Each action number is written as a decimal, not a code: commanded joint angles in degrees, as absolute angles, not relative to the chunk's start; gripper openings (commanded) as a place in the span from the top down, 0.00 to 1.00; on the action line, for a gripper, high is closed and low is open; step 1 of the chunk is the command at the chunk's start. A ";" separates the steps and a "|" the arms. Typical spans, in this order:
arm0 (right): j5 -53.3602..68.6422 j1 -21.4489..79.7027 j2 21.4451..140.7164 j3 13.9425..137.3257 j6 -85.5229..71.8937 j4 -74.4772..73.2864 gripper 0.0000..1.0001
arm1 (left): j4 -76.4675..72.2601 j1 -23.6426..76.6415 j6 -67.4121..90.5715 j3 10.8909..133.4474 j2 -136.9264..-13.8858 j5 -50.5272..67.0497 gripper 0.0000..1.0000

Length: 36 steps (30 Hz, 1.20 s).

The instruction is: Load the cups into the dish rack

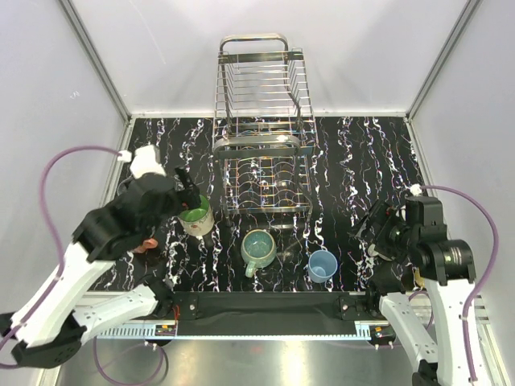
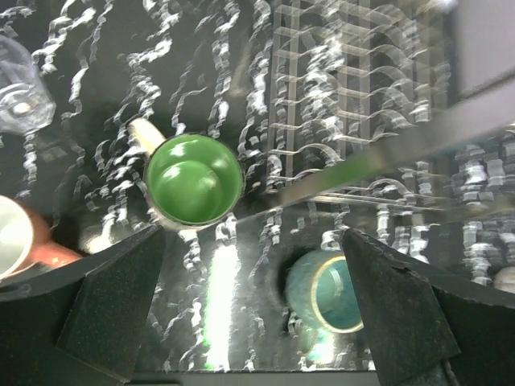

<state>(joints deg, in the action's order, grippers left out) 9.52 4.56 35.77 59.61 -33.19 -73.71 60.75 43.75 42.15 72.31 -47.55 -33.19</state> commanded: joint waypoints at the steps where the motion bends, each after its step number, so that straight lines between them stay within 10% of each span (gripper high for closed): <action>1: 10.64 4.40 39.11 60.38 -30.76 -72.15 0.00 | 64.60 41.67 41.93 76.55 -54.48 -32.97 0.01; 12: 13.09 4.48 41.48 62.05 -26.46 -71.10 0.00 | 57.06 22.59 49.74 67.70 -60.74 -13.01 0.14; 36: 17.23 7.56 44.20 60.56 -25.05 -69.96 0.00 | 48.43 23.02 50.10 45.44 -47.37 2.28 0.41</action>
